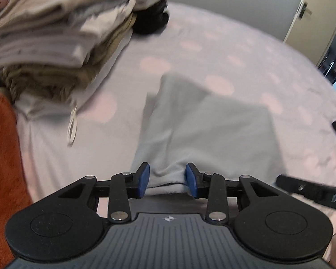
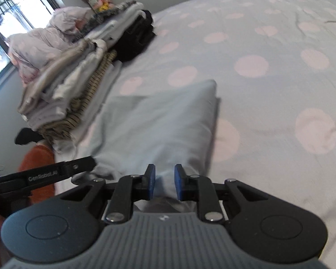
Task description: Fold clothes
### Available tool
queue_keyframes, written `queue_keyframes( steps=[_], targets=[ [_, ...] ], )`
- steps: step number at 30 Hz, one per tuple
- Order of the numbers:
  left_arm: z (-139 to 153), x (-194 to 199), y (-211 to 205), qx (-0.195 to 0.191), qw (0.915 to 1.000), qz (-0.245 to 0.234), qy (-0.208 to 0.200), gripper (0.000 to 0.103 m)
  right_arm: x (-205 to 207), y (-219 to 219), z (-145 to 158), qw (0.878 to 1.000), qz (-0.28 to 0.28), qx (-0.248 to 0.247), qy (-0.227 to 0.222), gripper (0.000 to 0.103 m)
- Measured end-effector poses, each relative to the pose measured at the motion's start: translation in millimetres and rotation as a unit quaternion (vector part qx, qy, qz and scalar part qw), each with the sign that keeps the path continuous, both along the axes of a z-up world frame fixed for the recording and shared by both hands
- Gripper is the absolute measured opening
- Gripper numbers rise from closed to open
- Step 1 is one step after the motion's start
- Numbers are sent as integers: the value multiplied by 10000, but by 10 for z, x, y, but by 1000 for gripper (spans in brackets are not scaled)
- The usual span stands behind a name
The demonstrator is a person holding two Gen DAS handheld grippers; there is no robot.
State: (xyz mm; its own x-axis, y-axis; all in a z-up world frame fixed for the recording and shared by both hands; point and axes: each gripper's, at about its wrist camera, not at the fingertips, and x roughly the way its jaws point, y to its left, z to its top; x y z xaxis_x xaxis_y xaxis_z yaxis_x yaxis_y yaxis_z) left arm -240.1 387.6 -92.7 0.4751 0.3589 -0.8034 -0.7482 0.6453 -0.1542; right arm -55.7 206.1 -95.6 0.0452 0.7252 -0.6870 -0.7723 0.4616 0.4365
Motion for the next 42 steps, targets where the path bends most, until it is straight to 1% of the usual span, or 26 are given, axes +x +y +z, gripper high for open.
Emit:
queue_keyframes(
  steps=[2,6,8,11,13,16,19,22,25,27,33,34,35,36,37,38,40,42],
  targets=[
    [-101,-4,23,-97,9998,16,153,44,30,-32,-63,9999,-7,-114,46,19],
    [-190,-3,26,-108,9994,-21,341,46,30,-42,-174,9994,65,-344,32,18],
    [-201,-16,20,-104,9994,-25,339,47,13,-31,-199,9992,113,-368,-43,18],
    [-186,-54,12,-132,9995,8,270,48,23,-27,-196,9993,100,-366,-12,18],
    [-126,-85,-11,-161,9997,90,164,48,32,-33,-167,9994,34,-352,20,18],
    [22,-155,-35,-120,9993,143,-316,48,46,-70,-74,9997,-105,-187,-63,21],
    [146,-61,29,62,9985,123,-536,48,72,-100,32,9994,-259,39,-217,21],
    [271,35,95,246,9968,103,-752,48,116,-75,103,9982,-385,165,-423,21],
    [303,220,235,467,9963,15,-717,51,191,4,126,9975,-484,165,-487,22],
    [262,314,347,527,9963,18,-681,53,253,64,128,9971,-548,140,-501,23],
    [24,371,644,116,9949,122,-992,53,411,218,120,9943,-679,82,-823,23],
    [-31,368,677,56,9946,151,-1028,51,431,240,114,9936,-697,99,-882,23],
    [-81,378,706,19,9946,173,-1028,46,444,265,109,9932,-702,117,-927,23],
    [-123,387,723,49,9953,220,-943,33,454,289,103,9928,-697,136,-967,23],
    [-165,397,739,81,9960,268,-854,30,459,314,99,9924,-690,155,-1007,23],
    [-200,402,758,80,9965,320,-770,30,456,344,99,9920,-669,174,-1059,23],
    [-263,388,800,-84,9963,375,-764,29,437,409,101,9909,-612,203,-1185,23],
    [-305,409,793,-39,9974,308,-649,29,415,473,95,9898,-539,214,-1304,23]
  ],
)
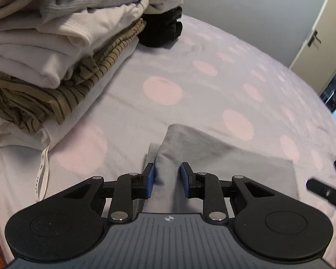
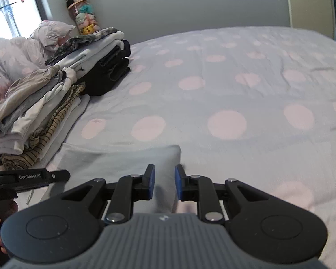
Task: Fold clothes
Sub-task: 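Grasp the folded bundle's edge with both grippers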
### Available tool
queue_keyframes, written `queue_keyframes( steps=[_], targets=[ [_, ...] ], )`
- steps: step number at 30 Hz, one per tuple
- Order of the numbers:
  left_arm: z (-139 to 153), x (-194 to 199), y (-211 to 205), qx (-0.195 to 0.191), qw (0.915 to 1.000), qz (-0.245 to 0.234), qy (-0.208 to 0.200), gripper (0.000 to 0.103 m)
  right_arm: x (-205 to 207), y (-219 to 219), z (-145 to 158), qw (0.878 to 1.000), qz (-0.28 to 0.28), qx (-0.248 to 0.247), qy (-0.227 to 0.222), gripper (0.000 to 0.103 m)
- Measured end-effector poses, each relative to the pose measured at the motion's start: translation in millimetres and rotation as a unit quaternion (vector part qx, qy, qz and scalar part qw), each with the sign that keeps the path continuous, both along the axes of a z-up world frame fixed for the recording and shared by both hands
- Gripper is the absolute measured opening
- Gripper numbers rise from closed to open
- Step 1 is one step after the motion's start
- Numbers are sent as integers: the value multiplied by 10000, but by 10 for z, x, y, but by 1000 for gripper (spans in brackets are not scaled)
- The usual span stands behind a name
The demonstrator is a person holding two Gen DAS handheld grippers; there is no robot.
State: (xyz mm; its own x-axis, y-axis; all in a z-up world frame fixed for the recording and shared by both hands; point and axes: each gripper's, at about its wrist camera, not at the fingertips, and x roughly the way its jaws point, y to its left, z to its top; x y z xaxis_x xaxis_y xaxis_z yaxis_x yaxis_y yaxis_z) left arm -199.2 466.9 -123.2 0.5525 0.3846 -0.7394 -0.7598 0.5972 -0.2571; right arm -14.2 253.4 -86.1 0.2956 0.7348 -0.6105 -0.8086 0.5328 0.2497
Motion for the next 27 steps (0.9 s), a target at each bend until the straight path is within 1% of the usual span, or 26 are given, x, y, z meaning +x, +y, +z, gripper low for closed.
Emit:
queue_keyframes(
  steps=[3,5,9,13,15,16,17,18,19,20,22,24,26,27],
  targets=[
    [-38,13,7,1,10000,-25,76,29,-4,84,-58,9999,131,-29,-101,23],
    [-58,10,19,-24,10000,-17,86,30,23,126,-150,9997,186,-128,-78,23],
    [-83,-18,23,-48,10000,-13,47,31,165,168,-398,9989,144,-256,370,24],
    [-83,-37,9,15,10000,-46,-7,32,240,150,-445,9977,123,-224,625,25],
    [-46,-68,-38,179,9998,-66,-70,33,245,108,-432,9973,95,-176,711,29],
    [-15,-88,-75,285,9995,-60,-77,37,250,77,-416,9969,72,-112,780,30],
    [20,-124,-102,371,9992,-55,-108,39,255,39,-399,9963,61,-28,858,35],
    [56,-161,-128,455,9989,-51,-140,49,265,-3,-388,9954,49,67,951,43],
    [92,-198,-154,539,9984,-46,-172,69,280,-48,-381,9943,36,171,1056,45],
    [129,-235,-180,624,9978,-42,-204,75,302,-88,-380,9927,14,258,1175,48],
    [146,-312,-143,487,9985,16,-246,77,363,-158,-394,9886,-53,397,1452,52],
    [101,-376,-43,51,9996,80,-268,78,430,-192,-445,9829,-122,466,1775,57],
    [13,-423,66,-435,9983,230,-301,78,497,-217,-502,9762,-191,518,2098,59],
    [-33,-437,101,-595,9972,299,-337,78,530,-230,-530,9724,-225,544,2259,60]
  ],
)
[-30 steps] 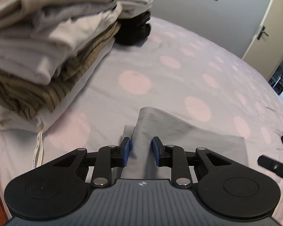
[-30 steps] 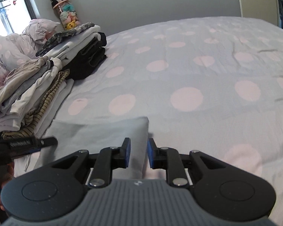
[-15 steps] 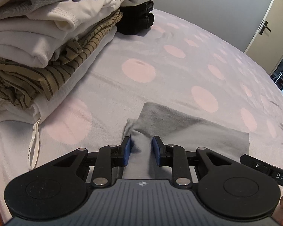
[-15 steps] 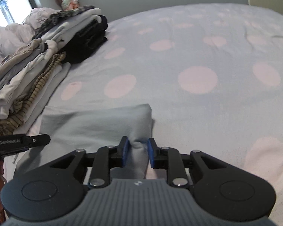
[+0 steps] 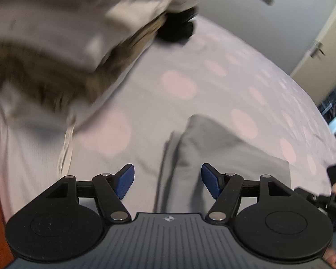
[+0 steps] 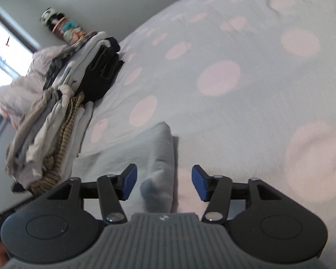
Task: Fold clothes
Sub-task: 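Grasp the folded bundle's edge with both grippers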
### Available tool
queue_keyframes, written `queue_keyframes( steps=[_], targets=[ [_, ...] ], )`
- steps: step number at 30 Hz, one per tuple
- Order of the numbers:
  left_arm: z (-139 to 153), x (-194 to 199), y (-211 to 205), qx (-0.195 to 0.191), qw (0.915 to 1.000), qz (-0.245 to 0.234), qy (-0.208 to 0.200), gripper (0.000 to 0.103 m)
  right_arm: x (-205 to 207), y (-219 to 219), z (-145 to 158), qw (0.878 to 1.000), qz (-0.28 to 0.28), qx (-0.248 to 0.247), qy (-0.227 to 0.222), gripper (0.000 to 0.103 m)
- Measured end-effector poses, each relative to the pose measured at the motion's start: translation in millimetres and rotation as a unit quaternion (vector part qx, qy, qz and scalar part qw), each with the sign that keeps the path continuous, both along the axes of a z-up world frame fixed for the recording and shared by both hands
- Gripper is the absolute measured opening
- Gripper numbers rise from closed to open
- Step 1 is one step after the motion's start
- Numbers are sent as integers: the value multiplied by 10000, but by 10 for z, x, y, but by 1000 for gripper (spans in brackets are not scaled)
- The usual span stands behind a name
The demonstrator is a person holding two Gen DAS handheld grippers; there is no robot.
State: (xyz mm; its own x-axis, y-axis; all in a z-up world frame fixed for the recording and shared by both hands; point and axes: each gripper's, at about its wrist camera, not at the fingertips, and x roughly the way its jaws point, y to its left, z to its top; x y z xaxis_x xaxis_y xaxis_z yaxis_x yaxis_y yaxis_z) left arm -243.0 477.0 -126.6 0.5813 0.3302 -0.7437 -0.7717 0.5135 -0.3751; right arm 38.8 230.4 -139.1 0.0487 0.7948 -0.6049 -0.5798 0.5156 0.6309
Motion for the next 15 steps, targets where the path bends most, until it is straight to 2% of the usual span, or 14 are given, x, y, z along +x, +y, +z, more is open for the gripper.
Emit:
queue_keyframes(
  steps=[1,4,11,14,15],
  targets=[
    [-46,-14,34,-157,9998,66,-39,78,22,-6,-29,9999,-19,33,140,60],
    [-90,25,70,-196,9998,-44,-77,78,28,5,-95,9993,7,125,349,61],
    [-142,189,41,1,9994,-342,27,75,-52,131,-127,9993,301,156,165,61],
    [-159,215,41,-78,9991,-412,-44,66,-76,173,-156,9986,447,232,177,61],
    [-167,216,50,-161,9989,-426,-105,57,-85,187,-165,9983,486,257,193,61]
  ],
)
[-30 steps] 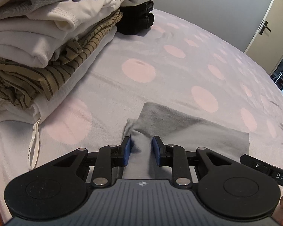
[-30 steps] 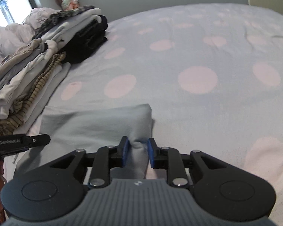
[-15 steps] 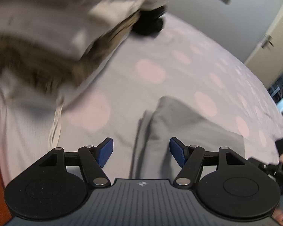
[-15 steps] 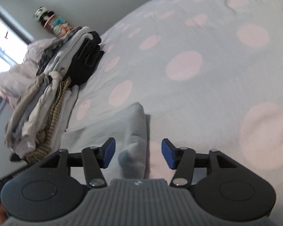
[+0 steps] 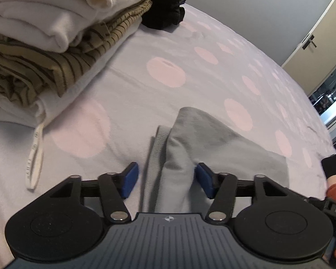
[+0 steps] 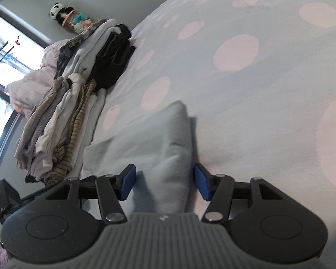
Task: Fold clothes
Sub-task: 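Grasp the folded bundle's edge with both grippers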
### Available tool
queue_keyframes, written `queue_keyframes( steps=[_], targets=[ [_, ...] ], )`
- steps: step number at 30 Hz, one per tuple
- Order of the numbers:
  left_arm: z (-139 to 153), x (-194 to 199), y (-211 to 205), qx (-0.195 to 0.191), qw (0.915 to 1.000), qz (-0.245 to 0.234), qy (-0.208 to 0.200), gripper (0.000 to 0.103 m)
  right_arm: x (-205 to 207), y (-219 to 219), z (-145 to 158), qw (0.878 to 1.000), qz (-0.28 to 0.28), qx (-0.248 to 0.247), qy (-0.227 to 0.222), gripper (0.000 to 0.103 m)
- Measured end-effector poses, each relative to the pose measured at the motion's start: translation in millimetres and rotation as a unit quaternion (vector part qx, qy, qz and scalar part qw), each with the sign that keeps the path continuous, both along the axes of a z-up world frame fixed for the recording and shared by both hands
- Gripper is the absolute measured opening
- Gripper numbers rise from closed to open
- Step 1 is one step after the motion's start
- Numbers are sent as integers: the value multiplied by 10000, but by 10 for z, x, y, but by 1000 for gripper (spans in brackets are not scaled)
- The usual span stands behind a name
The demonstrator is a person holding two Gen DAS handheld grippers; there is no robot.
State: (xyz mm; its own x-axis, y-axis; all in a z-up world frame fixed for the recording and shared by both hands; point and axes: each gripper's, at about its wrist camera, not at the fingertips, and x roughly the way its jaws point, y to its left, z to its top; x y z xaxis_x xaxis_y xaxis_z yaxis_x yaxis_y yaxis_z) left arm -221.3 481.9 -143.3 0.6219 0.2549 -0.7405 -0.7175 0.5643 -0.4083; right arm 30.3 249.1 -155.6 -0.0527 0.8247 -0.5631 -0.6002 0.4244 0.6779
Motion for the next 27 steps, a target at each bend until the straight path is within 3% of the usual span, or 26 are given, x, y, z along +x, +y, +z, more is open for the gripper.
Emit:
queue_keyframes(
  steps=[6,11,13,17,21,25,27],
  targets=[
    [-9,12,23,-174,9998,-39,-36,55,-22,41,-35,9997,175,97,135,59],
    [-22,-20,82,-491,9986,-60,-162,51,92,-45,-134,9965,-9,165,818,32],
    [-20,-16,68,-519,9984,-135,-180,50,131,-111,-141,9935,-138,231,1106,27],
    [-26,-5,70,-666,9971,-256,-247,51,121,-235,-23,9929,-191,307,1133,22],
    [-8,41,272,-1181,9921,-405,-125,54,121,-261,33,9944,-116,190,1037,22],
    [-87,23,540,-1920,9800,-501,-173,54,136,-263,-24,9939,-131,143,1089,22],
    [-129,36,590,-2003,9776,-616,-199,54,149,-270,-51,9934,-126,154,1132,22]
  ],
)
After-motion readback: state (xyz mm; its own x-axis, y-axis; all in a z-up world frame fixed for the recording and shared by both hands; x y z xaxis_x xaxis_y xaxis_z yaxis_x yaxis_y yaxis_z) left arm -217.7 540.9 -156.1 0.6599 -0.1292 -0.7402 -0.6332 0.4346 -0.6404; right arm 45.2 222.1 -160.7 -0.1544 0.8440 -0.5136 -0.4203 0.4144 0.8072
